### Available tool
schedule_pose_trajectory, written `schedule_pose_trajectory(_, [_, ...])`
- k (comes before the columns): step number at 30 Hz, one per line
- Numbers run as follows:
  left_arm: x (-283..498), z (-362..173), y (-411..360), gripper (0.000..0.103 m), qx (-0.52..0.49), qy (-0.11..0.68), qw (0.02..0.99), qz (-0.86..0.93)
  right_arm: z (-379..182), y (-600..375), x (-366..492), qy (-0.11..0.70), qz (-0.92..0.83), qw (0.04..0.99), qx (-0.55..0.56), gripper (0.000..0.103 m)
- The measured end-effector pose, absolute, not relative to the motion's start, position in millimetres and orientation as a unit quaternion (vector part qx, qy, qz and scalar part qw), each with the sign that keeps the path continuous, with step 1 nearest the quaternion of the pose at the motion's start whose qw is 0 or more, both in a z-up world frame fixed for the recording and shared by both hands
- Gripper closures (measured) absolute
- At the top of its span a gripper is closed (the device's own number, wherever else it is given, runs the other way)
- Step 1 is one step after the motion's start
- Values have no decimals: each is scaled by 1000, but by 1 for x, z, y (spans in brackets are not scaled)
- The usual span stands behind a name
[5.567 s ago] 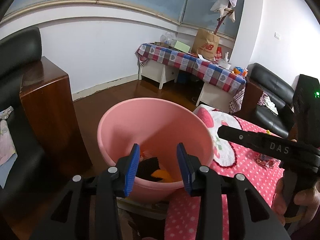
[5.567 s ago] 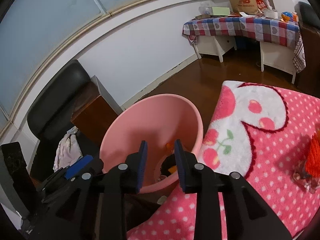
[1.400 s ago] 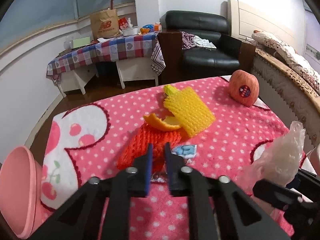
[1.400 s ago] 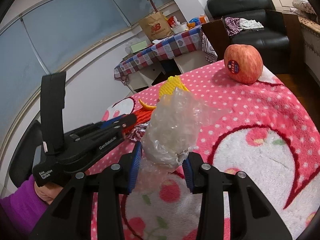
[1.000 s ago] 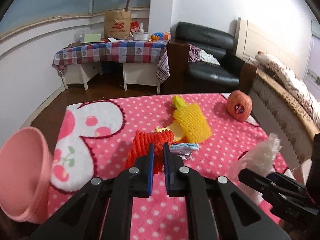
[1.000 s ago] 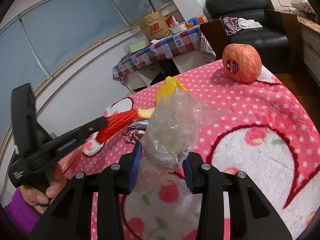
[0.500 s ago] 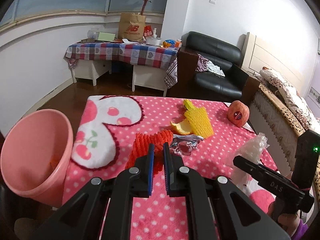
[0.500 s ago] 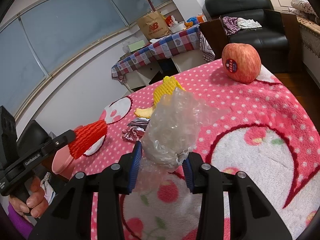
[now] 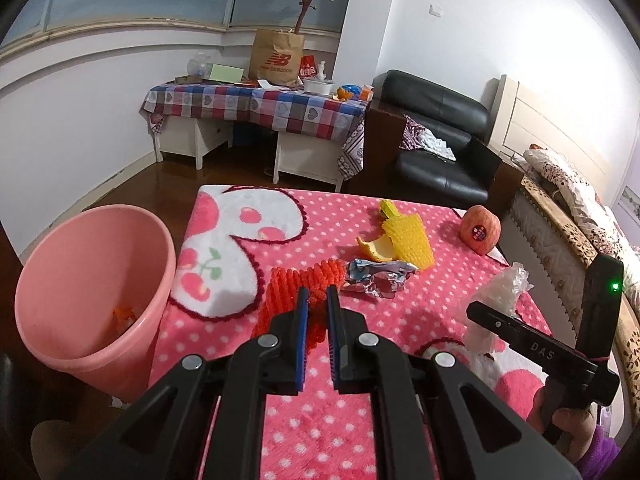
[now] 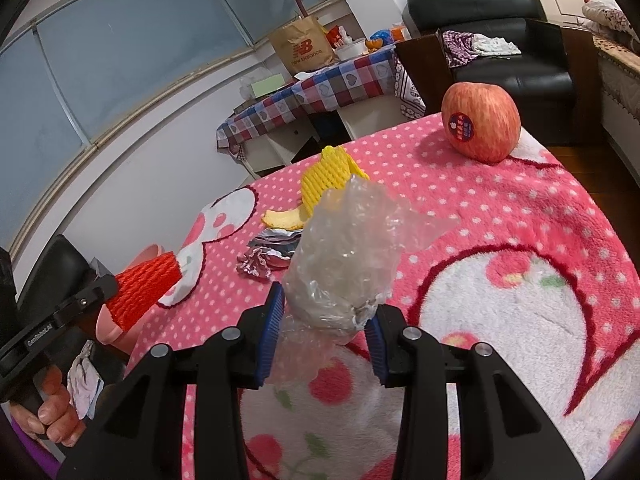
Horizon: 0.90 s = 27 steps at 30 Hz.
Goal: Collect trash
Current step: 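Carry the orange net and bubble wrap over the pink bucket and open both tools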
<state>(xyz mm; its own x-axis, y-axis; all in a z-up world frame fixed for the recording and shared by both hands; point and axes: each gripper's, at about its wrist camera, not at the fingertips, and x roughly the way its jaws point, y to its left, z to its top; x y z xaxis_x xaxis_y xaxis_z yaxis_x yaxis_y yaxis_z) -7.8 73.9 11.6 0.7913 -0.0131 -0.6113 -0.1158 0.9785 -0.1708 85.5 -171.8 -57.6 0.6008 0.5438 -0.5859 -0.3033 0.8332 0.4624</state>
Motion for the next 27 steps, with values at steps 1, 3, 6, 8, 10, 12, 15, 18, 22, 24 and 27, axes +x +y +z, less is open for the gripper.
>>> schedule_pose_trajectory(1, [-9, 12, 75, 95, -101, 321, 941, 28, -58, -172, 86, 378, 239, 880, 159, 64])
schedule_pose_trajectory(3, [-12, 13, 77, 95, -104, 320, 941, 28, -58, -171, 86, 381, 236, 880, 155, 64])
schedule_pose_trajectory(6, [-15, 12, 80, 95, -106, 319, 942, 29, -59, -168, 87, 386, 233, 880, 147, 64])
schedule_pose_trajectory(8, [-17, 12, 82, 95, -107, 318, 942, 30, -59, -166, 87, 389, 229, 881, 141, 64])
schedule_pose_trajectory(10, [-20, 11, 84, 95, -109, 317, 941, 31, -59, -163, 87, 391, 227, 881, 137, 64])
schedule_pose_trajectory(12, [-22, 10, 87, 95, -111, 317, 941, 34, -59, -162, 87, 393, 223, 882, 135, 64])
schedule_pose_trajectory(15, [-26, 9, 93, 95, -116, 315, 941, 40, -60, -162, 87, 396, 219, 882, 133, 64])
schedule_pose_trajectory(18, [-32, 8, 101, 95, -122, 312, 941, 46, -60, -161, 88, 400, 216, 881, 129, 64])
schedule_pose_trajectory(22, [-38, 8, 113, 95, -129, 309, 940, 60, -60, -156, 88, 405, 214, 881, 115, 64])
schedule_pose_trajectory(24, [-42, 9, 120, 95, -134, 305, 940, 68, -59, -151, 87, 406, 217, 881, 110, 64])
schedule_pose_trajectory(27, [-48, 10, 133, 95, -137, 297, 941, 83, -56, -137, 86, 411, 237, 873, 118, 64])
